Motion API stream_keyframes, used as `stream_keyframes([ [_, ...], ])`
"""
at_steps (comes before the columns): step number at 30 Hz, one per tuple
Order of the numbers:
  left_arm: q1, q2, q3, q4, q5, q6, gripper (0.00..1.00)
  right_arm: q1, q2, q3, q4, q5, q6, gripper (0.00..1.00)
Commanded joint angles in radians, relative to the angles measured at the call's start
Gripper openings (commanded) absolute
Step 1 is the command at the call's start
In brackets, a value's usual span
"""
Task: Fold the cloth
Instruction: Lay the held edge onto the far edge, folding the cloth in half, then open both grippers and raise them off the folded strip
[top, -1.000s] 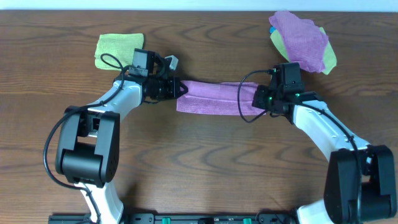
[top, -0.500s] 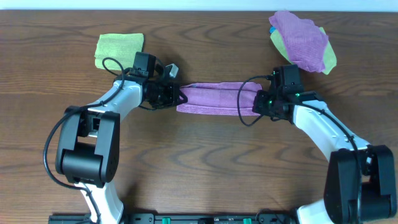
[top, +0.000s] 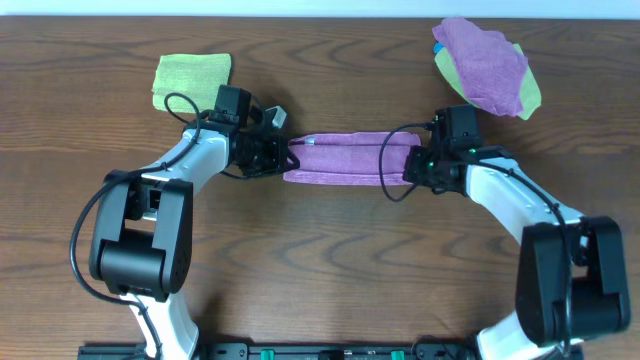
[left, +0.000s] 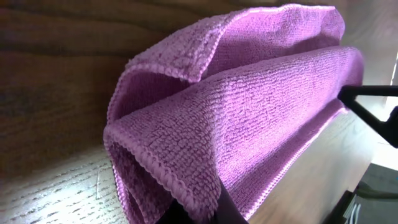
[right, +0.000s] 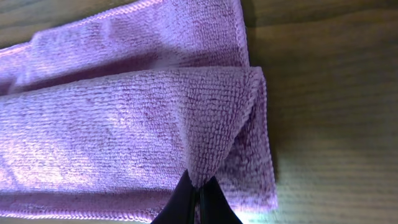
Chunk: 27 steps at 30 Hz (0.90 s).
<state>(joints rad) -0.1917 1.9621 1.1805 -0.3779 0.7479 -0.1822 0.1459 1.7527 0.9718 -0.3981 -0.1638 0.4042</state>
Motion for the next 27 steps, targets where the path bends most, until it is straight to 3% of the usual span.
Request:
stream_keyframes([
  [1, 0.021, 0.013, 0.021, -0.002, -0.091, 0.018, 0.06, -0.032, 0.019, 0.012, -0.002, 0.12, -0.02, 0.02],
  [9, 0.018, 0.013, 0.021, 0.038, -0.101, 0.015, 0.06, -0.044, 0.019, 0.012, -0.001, 0.132, -0.02, 0.01],
  [10, 0.018, 0.013, 0.021, 0.042, -0.104, 0.005, 0.15, -0.044, 0.019, 0.012, 0.0, 0.131, -0.02, 0.01],
  [11, 0.018, 0.013, 0.021, 0.046, -0.111, -0.01, 0.51, -0.044, 0.019, 0.012, 0.002, 0.131, -0.02, 0.02],
  [12, 0.018, 0.013, 0.021, 0.046, -0.124, -0.024, 0.78, -0.044, 0.019, 0.012, 0.005, 0.131, -0.02, 0.1],
  [13, 0.018, 0.013, 0.021, 0.046, -0.136, -0.03, 0.95, -0.044, 0.019, 0.013, 0.007, 0.131, -0.02, 0.29],
  [14, 0.018, 0.013, 0.021, 0.046, -0.138, -0.031, 0.95, -0.044, 0.019, 0.014, 0.008, 0.131, -0.02, 0.45],
  [17, 0.024, 0.013, 0.021, 0.046, -0.138, -0.031, 0.95, -0.044, 0.019, 0.023, 0.001, 0.131, -0.02, 0.71],
  [20, 0.03, 0.013, 0.022, 0.046, -0.137, -0.032, 0.95, -0.044, 0.019, 0.042, -0.01, 0.13, -0.02, 0.86],
  [21, 0.031, 0.013, 0.023, 0.046, -0.137, -0.032, 0.95, -0.043, 0.019, 0.052, -0.016, 0.13, -0.02, 0.97],
  [27, 0.044, 0.005, 0.094, 0.026, -0.119, -0.034, 0.95, -0.044, 0.019, 0.158, -0.098, 0.131, -0.055, 0.99],
])
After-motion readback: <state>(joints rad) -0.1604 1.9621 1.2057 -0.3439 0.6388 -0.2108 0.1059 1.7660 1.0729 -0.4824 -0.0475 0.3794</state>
